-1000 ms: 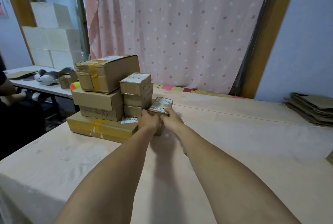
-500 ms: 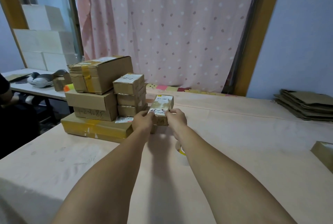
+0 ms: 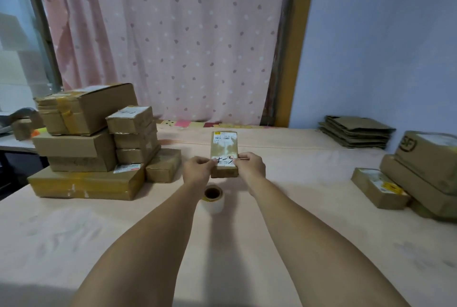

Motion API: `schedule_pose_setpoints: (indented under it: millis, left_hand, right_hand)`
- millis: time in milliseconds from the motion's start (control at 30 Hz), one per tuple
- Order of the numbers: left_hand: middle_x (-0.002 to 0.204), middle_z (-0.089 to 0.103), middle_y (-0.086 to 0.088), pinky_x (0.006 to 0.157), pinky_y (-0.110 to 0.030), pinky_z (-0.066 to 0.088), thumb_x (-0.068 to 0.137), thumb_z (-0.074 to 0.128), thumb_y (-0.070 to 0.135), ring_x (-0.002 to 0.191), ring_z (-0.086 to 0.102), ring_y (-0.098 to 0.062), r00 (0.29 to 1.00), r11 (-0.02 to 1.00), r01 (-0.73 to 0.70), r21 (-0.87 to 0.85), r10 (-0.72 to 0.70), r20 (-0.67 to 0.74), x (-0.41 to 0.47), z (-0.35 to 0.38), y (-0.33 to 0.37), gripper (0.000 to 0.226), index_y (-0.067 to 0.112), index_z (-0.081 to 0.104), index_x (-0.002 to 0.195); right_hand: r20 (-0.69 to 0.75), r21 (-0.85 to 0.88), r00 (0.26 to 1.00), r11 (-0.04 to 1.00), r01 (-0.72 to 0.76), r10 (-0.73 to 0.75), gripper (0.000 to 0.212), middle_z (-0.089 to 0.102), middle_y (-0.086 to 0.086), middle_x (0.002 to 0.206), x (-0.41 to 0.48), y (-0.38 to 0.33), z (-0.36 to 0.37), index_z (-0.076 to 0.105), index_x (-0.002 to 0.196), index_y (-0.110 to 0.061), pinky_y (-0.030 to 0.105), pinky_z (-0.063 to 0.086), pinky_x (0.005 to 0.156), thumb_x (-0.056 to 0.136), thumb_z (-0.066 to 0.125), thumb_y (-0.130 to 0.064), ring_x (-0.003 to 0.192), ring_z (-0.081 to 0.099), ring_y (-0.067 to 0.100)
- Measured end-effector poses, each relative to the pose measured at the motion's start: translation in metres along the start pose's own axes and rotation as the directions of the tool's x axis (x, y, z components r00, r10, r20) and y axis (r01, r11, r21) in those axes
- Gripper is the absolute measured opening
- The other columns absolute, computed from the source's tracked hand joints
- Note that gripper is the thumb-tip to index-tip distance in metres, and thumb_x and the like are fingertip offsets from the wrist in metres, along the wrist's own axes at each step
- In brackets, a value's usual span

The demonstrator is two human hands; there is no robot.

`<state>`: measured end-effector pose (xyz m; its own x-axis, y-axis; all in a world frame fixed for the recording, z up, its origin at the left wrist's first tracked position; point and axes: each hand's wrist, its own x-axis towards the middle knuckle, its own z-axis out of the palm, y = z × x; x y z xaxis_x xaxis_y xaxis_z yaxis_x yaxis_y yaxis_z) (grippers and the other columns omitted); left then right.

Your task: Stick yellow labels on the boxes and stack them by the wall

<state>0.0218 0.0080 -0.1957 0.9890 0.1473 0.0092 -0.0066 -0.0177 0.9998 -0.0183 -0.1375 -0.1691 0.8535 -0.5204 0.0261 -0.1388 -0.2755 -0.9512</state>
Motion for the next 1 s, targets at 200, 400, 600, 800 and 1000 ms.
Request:
schedule_pose_setpoints:
  millis: [200, 400, 600, 800, 1000]
  left_hand:
    - [0.082, 0.077, -0.007, 0.086, -0.043, 0.061, 0.075, 0.085, 0.024, 0.083, 0.075, -0.028, 0.992, 0.995, 0.064, 0.073, -0.071, 0.099, -0.029, 0.050, -0.005, 0.013, 0.016, 0.076, 0.080]
    - [0.084, 0.075, -0.015, 0.080, -0.047, 0.063, 0.077, 0.085, 0.016, 0.081, 0.074, -0.033, 0.980, 0.985, 0.073, 0.156, -0.099, 0.170, -0.054, 0.077, -0.017, 0.014, 0.007, 0.076, 0.083]
    - [0.088, 0.073, -0.011, 0.081, -0.045, 0.062, 0.077, 0.083, 0.023, 0.085, 0.072, -0.032, 0.978, 0.956, 0.036, 0.293, -0.093, 0.185, -0.065, 0.086, -0.026, 0.015, 0.013, 0.073, 0.082]
    - [0.092, 0.072, -0.008, 0.081, -0.045, 0.062, 0.078, 0.080, 0.028, 0.085, 0.071, -0.029, 0.976, 0.916, 0.002, 0.401, -0.089, 0.199, -0.073, 0.088, -0.032, 0.022, 0.012, 0.073, 0.092]
    - [0.090, 0.069, -0.012, 0.074, -0.034, 0.054, 0.083, 0.074, 0.019, 0.085, 0.067, -0.032, 0.967, 0.877, -0.035, 0.479, -0.092, 0.239, -0.084, 0.084, -0.021, 0.017, 0.005, 0.070, 0.092]
  right_hand:
    - [-0.058, -0.041, 0.996, 0.997, -0.070, 0.068, 0.018, 0.072, -0.001, 0.111, -0.004, 0.029, -0.058, 0.072, 0.105, -0.024, 0.033, 0.055, 0.092, 0.087, 0.074, -0.026, 0.103, 0.067, 0.023]
    - [-0.057, -0.086, 0.990, 0.988, -0.132, 0.127, 0.009, 0.073, -0.002, 0.102, -0.009, 0.057, -0.093, 0.073, 0.091, -0.023, 0.035, 0.056, 0.092, 0.084, 0.076, -0.026, 0.099, 0.068, 0.022]
    - [-0.030, -0.104, 0.979, 0.973, -0.204, 0.202, 0.007, 0.074, 0.001, 0.099, -0.010, 0.069, -0.098, 0.068, 0.079, -0.023, 0.041, 0.062, 0.087, 0.076, 0.075, -0.023, 0.094, 0.072, 0.025]
    - [-0.022, -0.126, 0.977, 0.969, -0.212, 0.211, 0.012, 0.072, 0.002, 0.094, -0.022, 0.077, -0.101, 0.066, 0.074, -0.025, 0.042, 0.062, 0.086, 0.082, 0.071, -0.018, 0.094, 0.072, 0.026]
    - [-0.026, -0.160, 0.980, 0.967, -0.199, 0.197, 0.014, 0.073, 0.006, 0.098, -0.025, 0.083, -0.102, 0.066, 0.072, -0.022, 0.044, 0.062, 0.087, 0.085, 0.072, -0.022, 0.093, 0.072, 0.028]
